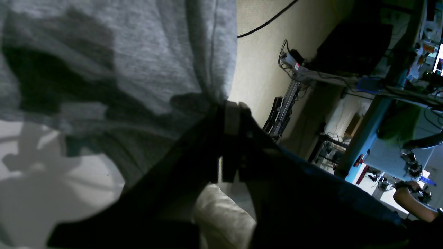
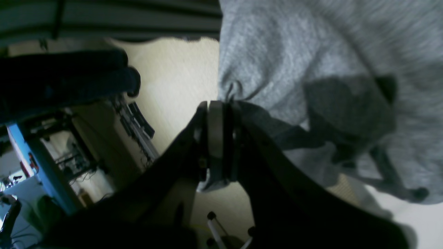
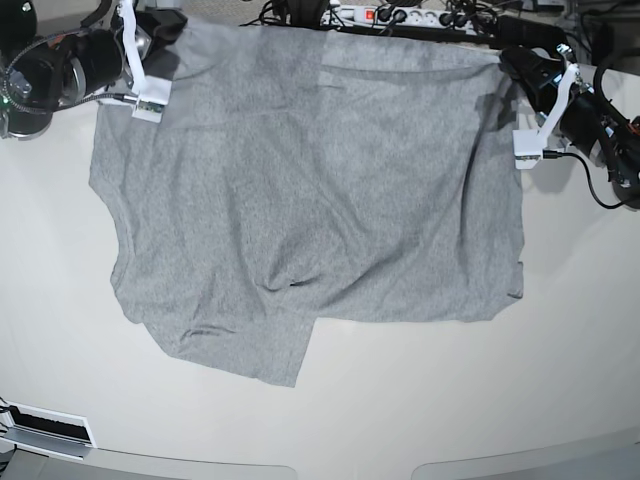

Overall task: Layout the t-shirt on the table in an organized manner, then fold the t-shirt properly
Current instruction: 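Pull the held shirt edge away from the body with both grippers, then release the edge and regrasp the shirt body with both grippers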

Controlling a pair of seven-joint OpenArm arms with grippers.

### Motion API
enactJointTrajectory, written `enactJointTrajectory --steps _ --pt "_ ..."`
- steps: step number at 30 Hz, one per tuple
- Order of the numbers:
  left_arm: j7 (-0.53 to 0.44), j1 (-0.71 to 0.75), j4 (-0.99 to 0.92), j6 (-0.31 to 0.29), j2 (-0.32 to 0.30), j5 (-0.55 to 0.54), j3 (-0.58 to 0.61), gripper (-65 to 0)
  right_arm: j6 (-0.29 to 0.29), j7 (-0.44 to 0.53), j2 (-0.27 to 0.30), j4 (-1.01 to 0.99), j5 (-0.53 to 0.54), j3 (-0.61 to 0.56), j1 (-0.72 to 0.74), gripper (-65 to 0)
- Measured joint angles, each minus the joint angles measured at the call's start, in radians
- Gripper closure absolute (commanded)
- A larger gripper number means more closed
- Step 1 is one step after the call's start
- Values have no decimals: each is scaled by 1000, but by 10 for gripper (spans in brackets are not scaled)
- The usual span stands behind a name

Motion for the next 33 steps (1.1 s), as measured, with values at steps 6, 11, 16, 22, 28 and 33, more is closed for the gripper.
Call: enactJointTrajectory --steps 6,11,16,22,28,33 --pt "5 -26 0 0 -3 0 0 -381 0 -2 8 7 105 0 51 -232" --pt "1 -137 3 1 -13 -1 0 -370 0 -3 79 60 241 0 134 -231" --pt "16 -239 2 0 -55 4 -42 -371 0 -5 85 69 230 1 228 -214" --pt "-128 -246 2 -1 63 178 -129 -49 0 181 67 70 -162 -1 283 0" --pt "-195 -236 -117 -2 220 366 -129 0 6 534 -77 2 -531 0 293 0" --pt "-234 -236 -277 -1 342 454 -129 0 3 576 -191 -166 -696 0 326 0"
